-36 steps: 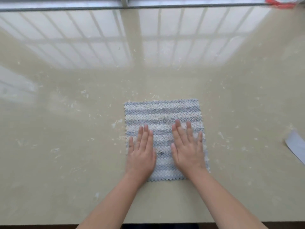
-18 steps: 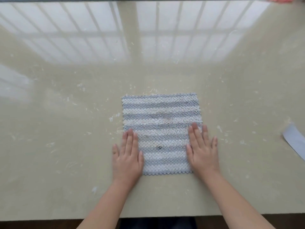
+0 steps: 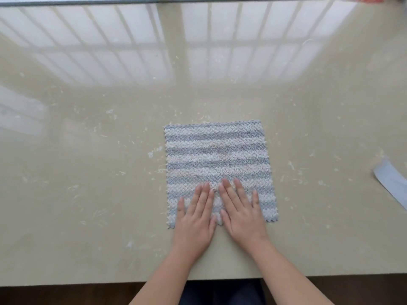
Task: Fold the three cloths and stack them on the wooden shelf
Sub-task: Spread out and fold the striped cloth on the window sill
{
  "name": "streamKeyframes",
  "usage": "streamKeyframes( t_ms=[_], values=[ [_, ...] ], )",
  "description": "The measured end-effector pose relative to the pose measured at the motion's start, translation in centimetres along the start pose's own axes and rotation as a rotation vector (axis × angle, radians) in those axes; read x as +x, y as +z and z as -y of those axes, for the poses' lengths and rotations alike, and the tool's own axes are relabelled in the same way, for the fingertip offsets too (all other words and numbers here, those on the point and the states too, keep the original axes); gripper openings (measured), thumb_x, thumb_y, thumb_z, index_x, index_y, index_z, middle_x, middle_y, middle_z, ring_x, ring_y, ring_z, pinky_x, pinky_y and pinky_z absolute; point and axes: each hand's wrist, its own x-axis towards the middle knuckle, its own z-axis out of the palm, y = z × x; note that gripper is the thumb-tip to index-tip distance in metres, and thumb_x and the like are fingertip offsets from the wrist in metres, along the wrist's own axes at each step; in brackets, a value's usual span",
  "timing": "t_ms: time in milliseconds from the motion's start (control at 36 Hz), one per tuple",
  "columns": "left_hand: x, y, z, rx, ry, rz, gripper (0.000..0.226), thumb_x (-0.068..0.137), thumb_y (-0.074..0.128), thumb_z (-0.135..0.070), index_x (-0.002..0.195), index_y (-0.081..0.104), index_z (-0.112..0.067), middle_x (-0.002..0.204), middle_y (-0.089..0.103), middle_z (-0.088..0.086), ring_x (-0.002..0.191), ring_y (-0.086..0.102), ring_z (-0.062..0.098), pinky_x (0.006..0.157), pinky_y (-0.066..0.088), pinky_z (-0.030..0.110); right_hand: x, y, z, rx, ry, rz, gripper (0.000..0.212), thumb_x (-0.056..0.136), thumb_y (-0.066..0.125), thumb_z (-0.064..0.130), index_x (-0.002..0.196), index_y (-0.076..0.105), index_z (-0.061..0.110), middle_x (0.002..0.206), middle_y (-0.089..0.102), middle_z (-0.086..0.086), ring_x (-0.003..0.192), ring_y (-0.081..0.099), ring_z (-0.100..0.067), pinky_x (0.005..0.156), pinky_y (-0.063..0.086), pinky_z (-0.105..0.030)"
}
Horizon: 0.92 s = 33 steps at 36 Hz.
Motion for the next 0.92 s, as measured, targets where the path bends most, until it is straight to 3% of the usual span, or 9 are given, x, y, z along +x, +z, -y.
streamKeyframes(
  t_ms=[167,306,389,444,500,556,694,833,917],
  values=[
    [-1.6,-0.8,3.6,0.045,-0.080,0.004,0.057,0.100,0.004,-0.041,0.149,0.010,-0.014,0.158,0.004,-0.001,0.146,0.001,0.015,0.108,0.025,0.051,-1.4,-0.7,-4.8,0.050,0.130,0.042,0.056,0.099,0.005,0.042,0.150,0.004,0.019,0.158,-0.004,0.006,0.145,-0.002,-0.012,0.111,0.007,-0.048],
    [-2.7,-1.6,5.6,0.095,-0.075,-0.033,0.054,0.101,0.008,-0.035,0.149,0.010,-0.010,0.158,0.006,0.004,0.146,0.004,0.020,0.109,0.024,0.051,-1.8,-2.0,-7.0,0.048,0.159,0.093,0.057,0.099,0.004,0.042,0.150,0.003,0.018,0.158,-0.006,0.006,0.145,-0.005,-0.012,0.107,0.020,-0.056],
    [-2.4,-2.4,5.1,0.115,0.118,-0.193,0.046,0.102,0.018,-0.028,0.137,0.034,-0.004,0.148,0.031,0.013,0.138,0.027,0.026,0.106,0.025,0.043,-1.9,-3.1,-6.5,0.077,0.085,-0.020,0.056,0.098,0.020,0.038,0.146,0.019,0.009,0.158,0.003,0.002,0.145,-0.002,-0.013,0.114,0.008,-0.046],
    [-1.8,-3.1,4.2,0.098,0.303,-0.276,0.038,0.101,0.023,-0.027,0.123,0.046,-0.005,0.128,0.054,0.013,0.116,0.046,0.026,0.093,0.035,0.037,-1.8,-4.0,-5.6,0.097,-0.043,-0.085,0.053,0.088,0.038,0.033,0.134,0.036,0.007,0.150,0.031,-0.008,0.143,0.016,-0.016,0.112,0.011,-0.042],
    [-1.2,-3.4,3.2,0.115,0.443,-0.280,0.031,0.097,0.034,-0.027,0.114,0.049,-0.007,0.106,0.066,0.010,0.097,0.051,0.024,0.079,0.039,0.034,-1.6,-4.5,-4.5,0.097,-0.228,-0.114,0.043,0.080,0.047,0.028,0.118,0.048,0.008,0.127,0.057,-0.014,0.124,0.043,-0.024,0.103,0.029,-0.042],
    [-0.7,-3.3,2.4,0.157,0.493,-0.220,0.028,0.084,0.049,-0.028,0.105,0.050,-0.010,0.090,0.065,0.004,0.080,0.051,0.022,0.064,0.040,0.031,-1.4,-4.5,-3.6,0.070,-0.377,-0.090,0.030,0.075,0.052,0.023,0.102,0.053,0.010,0.105,0.065,-0.011,0.099,0.056,-0.027,0.087,0.040,-0.038],
    [0.7,-3.0,2.0,0.191,0.411,-0.144,0.025,0.068,0.066,-0.014,0.081,0.045,-0.015,0.069,0.051,0.001,0.057,0.046,0.020,0.048,0.034,0.029,-0.3,-3.9,-2.4,0.006,-0.389,-0.009,0.017,0.065,0.062,0.011,0.078,0.051,0.014,0.075,0.052,-0.003,0.065,0.049,-0.023,0.054,0.040,-0.031],
    [1.7,-3.9,1.3,0.200,0.341,-0.126,0.017,0.068,0.034,-0.002,0.077,0.035,-0.016,0.063,0.051,0.002,0.051,0.046,0.020,0.044,0.034,0.026,1.1,-3.9,-1.8,-0.008,-0.338,-0.020,0.015,0.065,0.042,0.012,0.079,0.040,0.015,0.069,0.051,-0.004,0.059,0.048,-0.022,0.046,0.039,-0.030],
    [2.0,-4.2,0.8,0.187,0.293,-0.061,0.027,0.060,0.050,-0.005,0.076,0.033,-0.018,0.060,0.050,0.001,0.049,0.046,0.019,0.041,0.033,0.024,1.6,-3.9,-1.6,-0.045,-0.296,-0.023,0.016,0.064,0.039,0.009,0.079,0.037,0.016,0.066,0.050,-0.002,0.057,0.048,-0.020,0.044,0.036,-0.029]
  ],
)
